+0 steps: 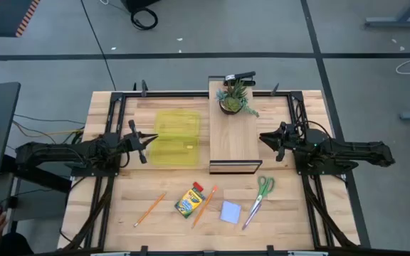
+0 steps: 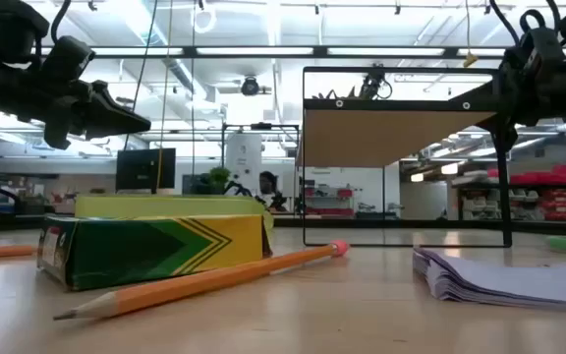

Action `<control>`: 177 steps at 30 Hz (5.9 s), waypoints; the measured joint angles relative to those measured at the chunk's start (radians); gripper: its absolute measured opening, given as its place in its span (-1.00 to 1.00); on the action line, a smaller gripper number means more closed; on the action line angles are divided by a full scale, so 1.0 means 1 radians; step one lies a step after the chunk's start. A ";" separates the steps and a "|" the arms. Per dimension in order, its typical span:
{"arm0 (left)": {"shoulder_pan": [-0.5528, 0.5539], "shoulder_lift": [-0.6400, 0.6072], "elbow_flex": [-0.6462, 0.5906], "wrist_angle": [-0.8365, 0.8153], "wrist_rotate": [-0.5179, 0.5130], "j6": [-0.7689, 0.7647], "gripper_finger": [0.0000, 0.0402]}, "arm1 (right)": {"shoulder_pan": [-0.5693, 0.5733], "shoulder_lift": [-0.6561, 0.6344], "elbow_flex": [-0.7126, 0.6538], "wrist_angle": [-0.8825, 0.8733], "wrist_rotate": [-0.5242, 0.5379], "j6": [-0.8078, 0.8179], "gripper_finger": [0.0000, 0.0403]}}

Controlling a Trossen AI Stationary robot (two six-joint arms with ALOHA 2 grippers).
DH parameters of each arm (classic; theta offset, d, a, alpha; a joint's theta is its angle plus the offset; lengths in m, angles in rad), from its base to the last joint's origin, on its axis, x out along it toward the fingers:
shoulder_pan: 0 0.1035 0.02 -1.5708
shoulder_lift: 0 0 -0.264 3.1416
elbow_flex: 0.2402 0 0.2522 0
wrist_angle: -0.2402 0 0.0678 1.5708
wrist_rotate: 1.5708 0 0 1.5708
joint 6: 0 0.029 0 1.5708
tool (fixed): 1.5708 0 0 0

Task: Pack school essentials

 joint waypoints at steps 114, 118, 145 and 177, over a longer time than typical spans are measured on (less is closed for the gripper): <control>-0.467 0.656 0.468 -0.616 0.307 -1.372 -0.72 | 0.000 0.000 0.000 0.000 0.000 0.000 -0.54; -0.543 0.780 0.559 -0.703 0.290 -1.465 -0.72 | 0.000 0.000 0.000 0.000 0.000 0.000 -0.54; -0.697 1.350 1.008 -0.994 0.315 -1.841 -0.40 | 0.000 0.000 0.000 0.000 0.000 0.000 -0.54; -0.719 1.412 0.906 -0.809 0.251 -1.831 -0.42 | 0.000 0.000 0.000 0.000 0.000 0.000 -0.54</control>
